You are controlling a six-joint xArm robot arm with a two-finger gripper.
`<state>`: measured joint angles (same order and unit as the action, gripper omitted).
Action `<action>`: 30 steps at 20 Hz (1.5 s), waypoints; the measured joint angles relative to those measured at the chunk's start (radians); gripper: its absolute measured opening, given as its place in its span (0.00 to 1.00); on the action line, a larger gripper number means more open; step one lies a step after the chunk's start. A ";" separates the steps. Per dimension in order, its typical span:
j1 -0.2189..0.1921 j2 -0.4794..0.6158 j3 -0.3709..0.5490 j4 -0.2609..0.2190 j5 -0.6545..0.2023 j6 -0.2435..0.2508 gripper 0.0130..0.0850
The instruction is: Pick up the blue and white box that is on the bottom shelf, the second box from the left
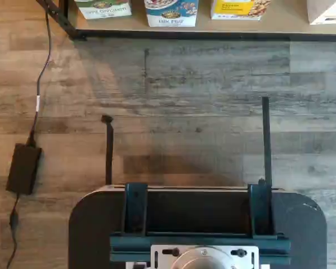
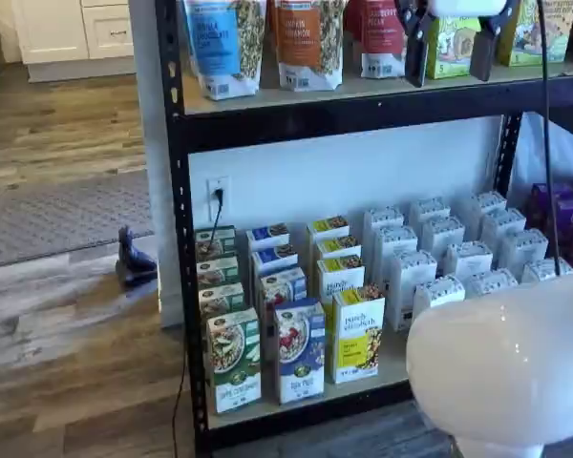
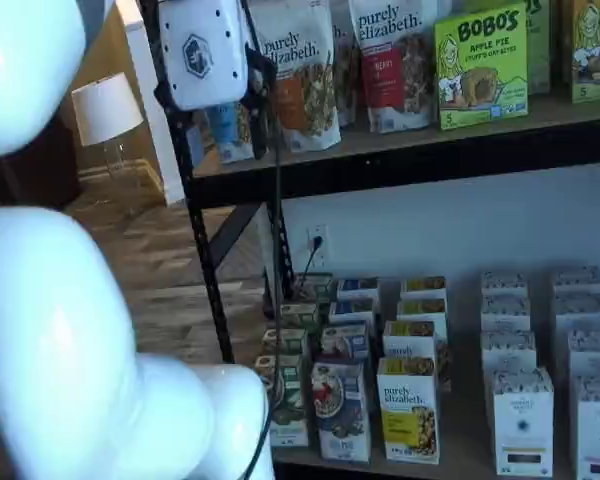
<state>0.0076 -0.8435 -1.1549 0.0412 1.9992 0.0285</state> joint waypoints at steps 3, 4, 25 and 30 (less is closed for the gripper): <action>-0.003 -0.016 0.014 0.003 -0.026 -0.002 1.00; -0.007 -0.018 0.016 0.006 -0.031 -0.005 1.00; 0.025 -0.069 0.284 -0.022 -0.276 0.015 1.00; 0.038 -0.078 0.372 -0.014 -0.365 0.029 1.00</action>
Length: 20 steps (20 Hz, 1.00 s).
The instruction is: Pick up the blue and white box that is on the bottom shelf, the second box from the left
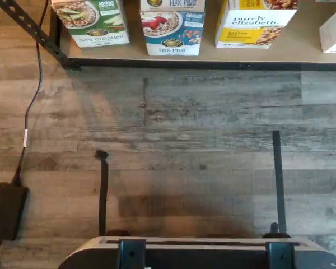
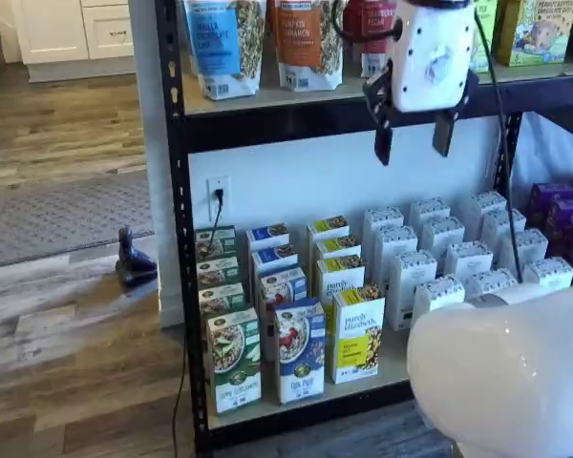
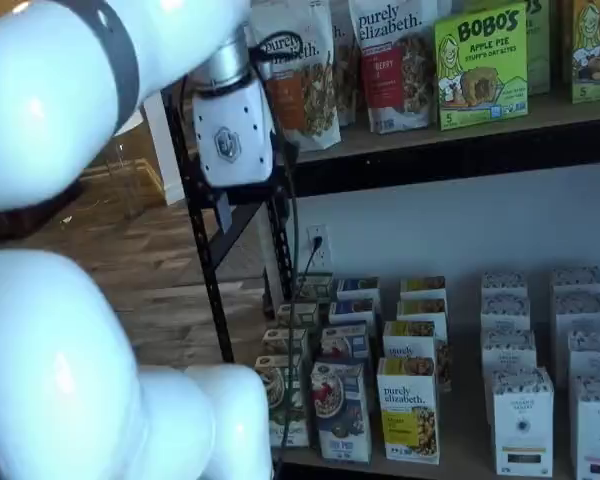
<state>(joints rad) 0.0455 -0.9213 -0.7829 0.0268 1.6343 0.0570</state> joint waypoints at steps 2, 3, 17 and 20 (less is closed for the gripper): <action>0.006 0.001 0.030 0.002 -0.030 0.005 1.00; 0.009 0.003 0.045 0.003 -0.045 0.009 1.00; 0.078 0.081 0.285 0.026 -0.355 0.063 1.00; 0.100 0.118 0.329 0.024 -0.433 0.082 1.00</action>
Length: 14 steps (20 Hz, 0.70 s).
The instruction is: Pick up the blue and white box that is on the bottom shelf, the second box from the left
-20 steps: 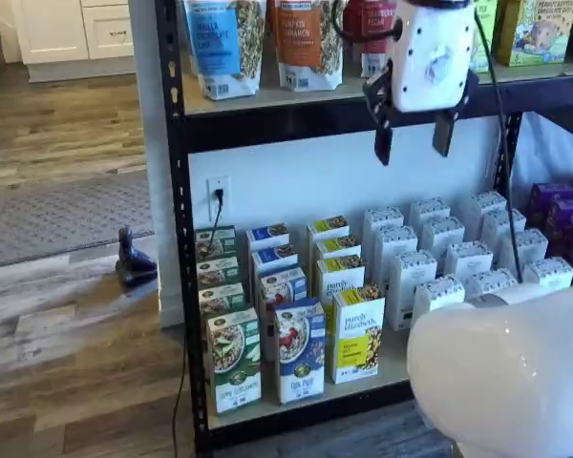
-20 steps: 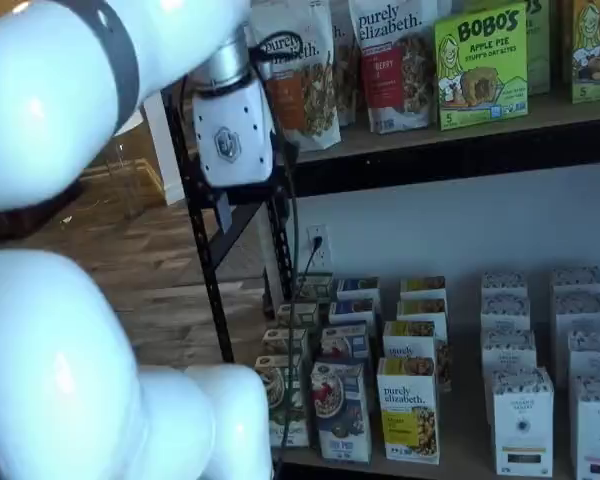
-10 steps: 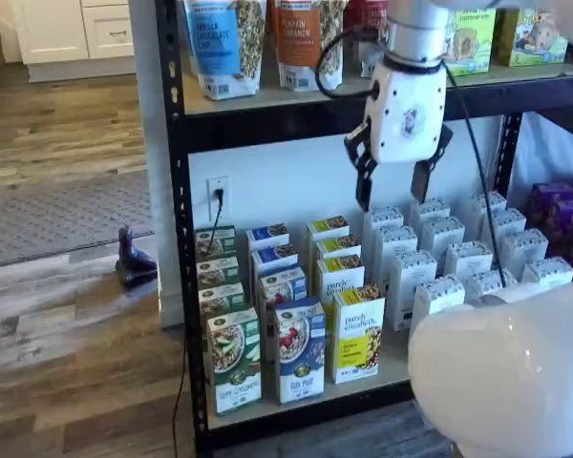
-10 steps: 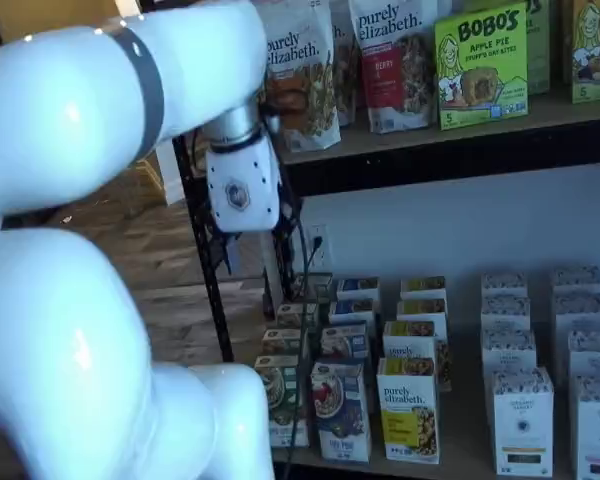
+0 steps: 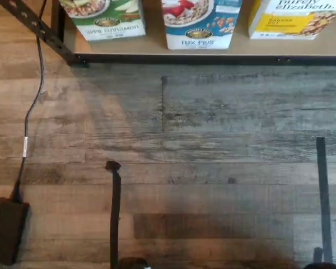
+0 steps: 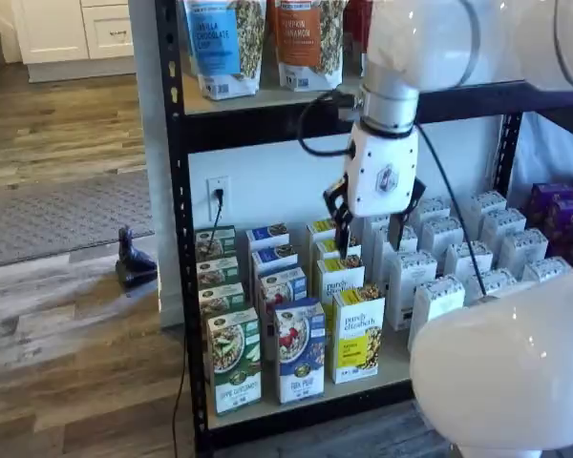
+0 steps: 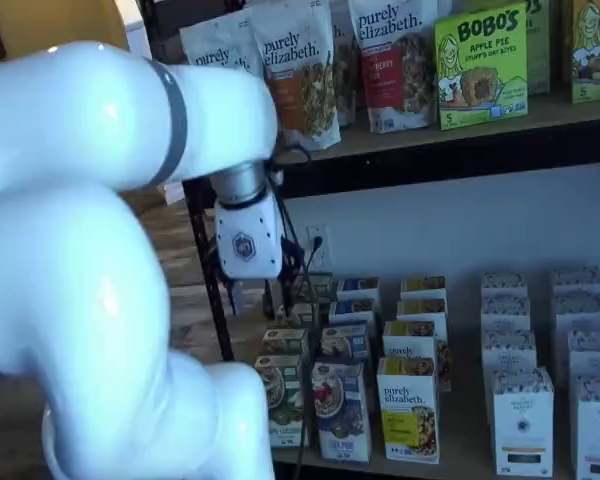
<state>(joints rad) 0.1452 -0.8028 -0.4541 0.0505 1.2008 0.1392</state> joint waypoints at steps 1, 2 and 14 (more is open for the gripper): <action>0.006 0.017 0.011 0.001 -0.022 0.005 1.00; 0.013 0.036 0.022 0.001 -0.044 0.011 1.00; 0.069 0.350 0.132 -0.039 -0.452 0.078 1.00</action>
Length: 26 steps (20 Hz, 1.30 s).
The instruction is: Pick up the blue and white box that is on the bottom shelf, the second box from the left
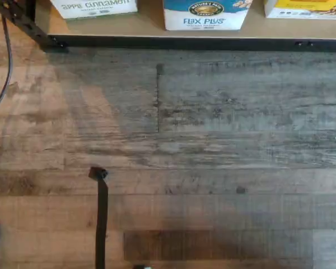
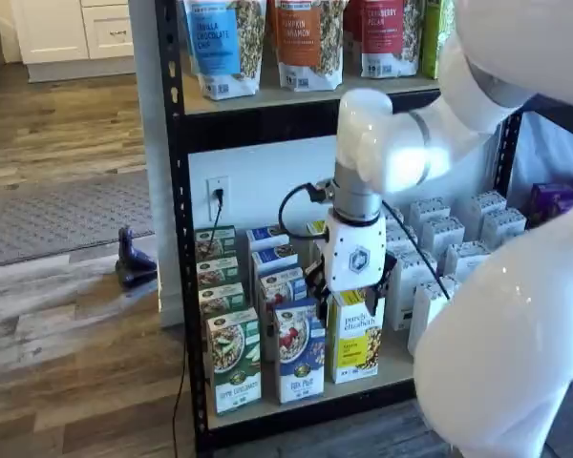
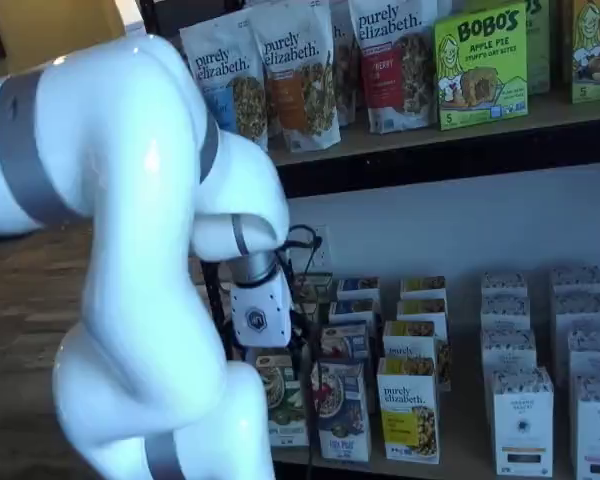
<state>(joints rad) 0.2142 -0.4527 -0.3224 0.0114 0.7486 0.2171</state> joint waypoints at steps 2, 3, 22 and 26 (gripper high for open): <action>-0.002 0.069 0.004 -0.013 -0.084 0.007 1.00; -0.005 0.103 0.004 -0.025 -0.125 0.013 1.00; -0.036 0.654 -0.280 -0.090 -0.407 0.040 1.00; -0.039 0.720 -0.342 -0.107 -0.408 0.053 1.00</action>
<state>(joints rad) 0.1750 0.2672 -0.6642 -0.0954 0.3402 0.2702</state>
